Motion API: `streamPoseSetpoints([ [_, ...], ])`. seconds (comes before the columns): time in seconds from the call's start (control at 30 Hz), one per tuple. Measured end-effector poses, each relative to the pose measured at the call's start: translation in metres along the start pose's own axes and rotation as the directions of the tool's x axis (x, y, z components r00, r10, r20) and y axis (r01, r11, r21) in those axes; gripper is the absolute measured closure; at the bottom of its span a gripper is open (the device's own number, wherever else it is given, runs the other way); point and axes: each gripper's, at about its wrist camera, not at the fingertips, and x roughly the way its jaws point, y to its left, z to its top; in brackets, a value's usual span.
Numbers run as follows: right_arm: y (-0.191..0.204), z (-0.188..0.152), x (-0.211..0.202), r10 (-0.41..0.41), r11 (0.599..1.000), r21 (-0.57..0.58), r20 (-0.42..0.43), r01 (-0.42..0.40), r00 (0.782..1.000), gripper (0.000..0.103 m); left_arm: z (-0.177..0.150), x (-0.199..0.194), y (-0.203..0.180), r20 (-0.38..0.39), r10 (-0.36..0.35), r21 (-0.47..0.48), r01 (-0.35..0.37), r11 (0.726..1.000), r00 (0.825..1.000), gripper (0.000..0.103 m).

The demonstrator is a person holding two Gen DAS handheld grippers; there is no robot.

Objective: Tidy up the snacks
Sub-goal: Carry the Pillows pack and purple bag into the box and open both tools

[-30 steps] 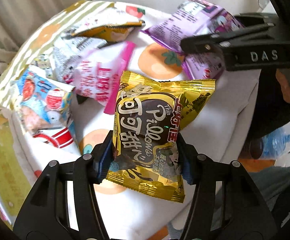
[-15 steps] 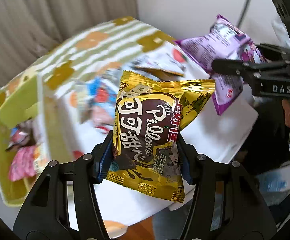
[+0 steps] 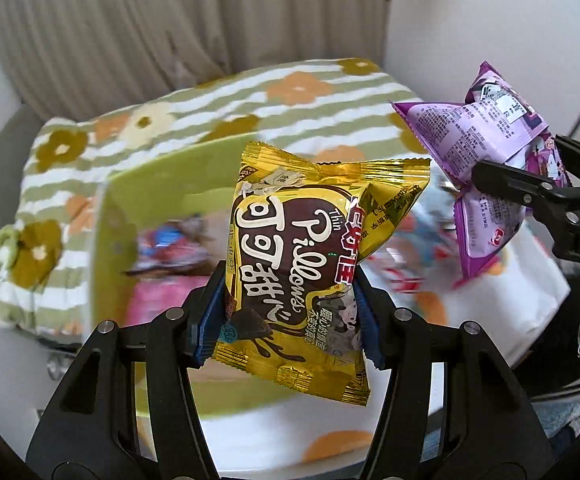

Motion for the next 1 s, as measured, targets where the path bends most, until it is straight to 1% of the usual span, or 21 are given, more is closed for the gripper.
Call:
streamPoseSetpoints([
  [0.1, 0.006, 0.005, 0.004, 0.038, 0.999, -0.011, 0.000, -0.038, 0.999, 0.030, 0.000, 0.003, 0.040, -0.010, 0.030, -0.005, -0.030, 1.000, 0.999, 0.050],
  [0.2, 0.013, 0.010, 0.014, 0.059, 0.998, -0.018, -0.012, -0.059, 0.998, 0.030, -0.007, 0.014, 0.070, -0.039, 0.039, -0.011, -0.040, 0.999, 0.998, 0.050],
  [0.27, 0.020, 0.011, 0.023, 0.065, 0.998, -0.019, -0.030, -0.066, 0.997, 0.030, -0.015, 0.024, 0.088, -0.061, 0.025, -0.018, -0.026, 0.999, 0.998, 0.050],
  [0.4, 0.026, 0.010, 0.038, 0.058, 0.998, -0.005, -0.066, -0.058, 0.996, 0.030, -0.034, 0.046, 0.110, -0.113, -0.027, -0.044, 0.022, 0.999, 0.993, 0.050],
  [0.43, 0.028, 0.008, 0.041, 0.052, 0.999, 0.001, -0.076, -0.052, 0.996, 0.030, -0.039, 0.052, 0.114, -0.128, -0.040, -0.049, 0.034, 0.998, 0.991, 0.048],
  [0.5, 0.029, 0.006, 0.046, 0.039, 0.999, 0.008, -0.092, -0.038, 0.995, 0.030, -0.045, 0.062, 0.120, -0.155, -0.053, -0.052, 0.045, 0.998, 0.987, 0.042],
  [0.57, 0.033, 0.004, 0.055, 0.029, 0.999, 0.021, -0.114, -0.027, 0.993, 0.030, -0.049, 0.070, 0.124, -0.162, -0.041, -0.047, 0.033, 0.998, 0.986, 0.006],
  [0.6, 0.034, 0.004, 0.057, 0.027, 0.999, 0.025, -0.121, -0.025, 0.992, 0.030, -0.050, 0.070, 0.126, -0.149, -0.043, -0.051, 0.035, 0.998, 0.988, 0.002],
  [0.63, 0.035, 0.004, 0.061, 0.025, 0.999, 0.028, -0.133, -0.022, 0.991, 0.030, -0.051, 0.069, 0.129, -0.133, -0.053, -0.060, 0.046, 0.997, 0.990, 0.001],
  [0.7, 0.037, 0.004, 0.067, 0.020, 1.000, 0.024, -0.150, -0.017, 0.988, 0.030, -0.051, 0.069, 0.132, -0.128, -0.074, -0.071, 0.065, 0.995, 0.989, 0.001],
  [0.8, 0.039, 0.006, 0.078, 0.017, 1.000, 0.012, -0.168, -0.016, 0.986, 0.030, -0.049, 0.073, 0.138, -0.126, -0.071, -0.088, 0.060, 0.994, 0.989, 0.001],
  [1.0, 0.040, 0.014, 0.096, 0.055, 0.998, 0.007, -0.190, -0.055, 0.980, 0.030, -0.040, 0.076, 0.139, -0.125, -0.046, -0.141, 0.028, 0.990, 0.991, 0.001],
])
